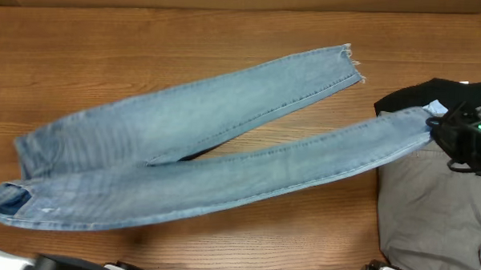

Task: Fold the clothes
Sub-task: 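Lift the lower leg with the right gripper and lay it onto the upper leg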

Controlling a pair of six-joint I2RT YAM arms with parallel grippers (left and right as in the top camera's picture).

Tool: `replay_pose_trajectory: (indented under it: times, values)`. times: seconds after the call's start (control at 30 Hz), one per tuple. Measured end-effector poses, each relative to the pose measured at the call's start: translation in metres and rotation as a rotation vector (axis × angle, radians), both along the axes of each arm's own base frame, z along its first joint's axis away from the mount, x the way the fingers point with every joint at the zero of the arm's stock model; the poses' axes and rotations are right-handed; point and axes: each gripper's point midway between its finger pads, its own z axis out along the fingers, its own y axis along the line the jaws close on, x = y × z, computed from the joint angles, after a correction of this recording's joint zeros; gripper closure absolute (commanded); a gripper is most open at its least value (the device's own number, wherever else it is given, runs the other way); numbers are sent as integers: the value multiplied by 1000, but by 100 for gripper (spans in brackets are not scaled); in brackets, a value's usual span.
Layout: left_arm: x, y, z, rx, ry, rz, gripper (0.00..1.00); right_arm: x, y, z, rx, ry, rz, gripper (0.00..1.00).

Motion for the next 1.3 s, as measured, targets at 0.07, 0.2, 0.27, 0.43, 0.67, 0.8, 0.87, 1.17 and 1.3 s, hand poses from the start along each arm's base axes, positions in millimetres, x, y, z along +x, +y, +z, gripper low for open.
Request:
replay_pose_trajectory:
  times: [0.07, 0.2, 0.27, 0.43, 0.67, 0.8, 0.87, 1.17, 1.3]
  values:
    - [-3, -2, 25, 86, -20, 4, 96, 1, 0, 23, -26, -73, 3, 96]
    - [-6, -4, 44, 153, -32, 9, 96, 1, 0, 34, -34, -113, -5, 96]
    - [-7, -2, 41, 146, -20, 12, 96, 11, -2, 34, -27, -134, -6, 96]
    - [8, -1, 22, 89, 20, -42, 96, 60, -3, 18, 29, -142, 31, 96]
    - [30, 0, 5, 70, 76, -121, 96, 111, 7, -32, 78, -42, 97, 96]
    - [27, -4, 13, 64, 79, -120, 96, 107, 8, -17, 64, -69, 107, 96]
    - [26, -7, 30, 85, 69, -118, 96, 101, 7, 1, 48, -102, 106, 96]
    - [8, -23, 108, 295, 13, -89, 96, 35, 12, 98, -84, -340, 83, 96]
    - [4, -25, 109, 306, 28, -81, 96, 29, 12, 99, -89, -337, 77, 96]
